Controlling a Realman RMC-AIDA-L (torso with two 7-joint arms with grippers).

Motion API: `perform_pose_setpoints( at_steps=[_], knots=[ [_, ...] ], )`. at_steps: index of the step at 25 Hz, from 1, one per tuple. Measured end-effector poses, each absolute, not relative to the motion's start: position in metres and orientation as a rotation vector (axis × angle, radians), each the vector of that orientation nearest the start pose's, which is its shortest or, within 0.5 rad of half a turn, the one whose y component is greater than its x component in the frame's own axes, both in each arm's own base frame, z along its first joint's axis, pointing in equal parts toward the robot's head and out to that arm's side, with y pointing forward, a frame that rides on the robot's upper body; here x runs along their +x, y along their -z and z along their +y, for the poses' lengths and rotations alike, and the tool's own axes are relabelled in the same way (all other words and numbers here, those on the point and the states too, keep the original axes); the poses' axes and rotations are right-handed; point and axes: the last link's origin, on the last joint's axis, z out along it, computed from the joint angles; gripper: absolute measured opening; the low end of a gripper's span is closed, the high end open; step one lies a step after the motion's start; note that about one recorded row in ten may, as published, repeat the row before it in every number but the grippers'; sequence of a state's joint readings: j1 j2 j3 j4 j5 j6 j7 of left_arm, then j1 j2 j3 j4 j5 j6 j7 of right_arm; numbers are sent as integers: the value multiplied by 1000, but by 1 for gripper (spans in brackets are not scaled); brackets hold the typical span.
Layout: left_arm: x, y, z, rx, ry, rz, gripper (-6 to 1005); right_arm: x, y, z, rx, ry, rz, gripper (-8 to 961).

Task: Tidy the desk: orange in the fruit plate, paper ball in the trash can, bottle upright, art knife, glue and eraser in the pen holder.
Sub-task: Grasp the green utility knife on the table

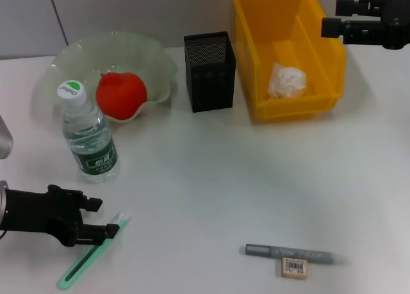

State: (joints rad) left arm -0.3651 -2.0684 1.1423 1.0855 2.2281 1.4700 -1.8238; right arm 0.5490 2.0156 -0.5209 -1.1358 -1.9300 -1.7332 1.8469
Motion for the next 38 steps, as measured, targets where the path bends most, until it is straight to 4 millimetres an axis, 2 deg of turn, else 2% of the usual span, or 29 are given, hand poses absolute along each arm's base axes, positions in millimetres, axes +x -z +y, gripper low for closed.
perform_pose_setpoints(
  at_steps=[29,38],
  knots=[
    [-260,15,314,-2837,-95,-790,667,218,-131,353,-2521,-774,645,755],
    [-260,23,314,-2827,-171,-792,667,219,-130,352,-2528,-772,640,756]
  ],
)
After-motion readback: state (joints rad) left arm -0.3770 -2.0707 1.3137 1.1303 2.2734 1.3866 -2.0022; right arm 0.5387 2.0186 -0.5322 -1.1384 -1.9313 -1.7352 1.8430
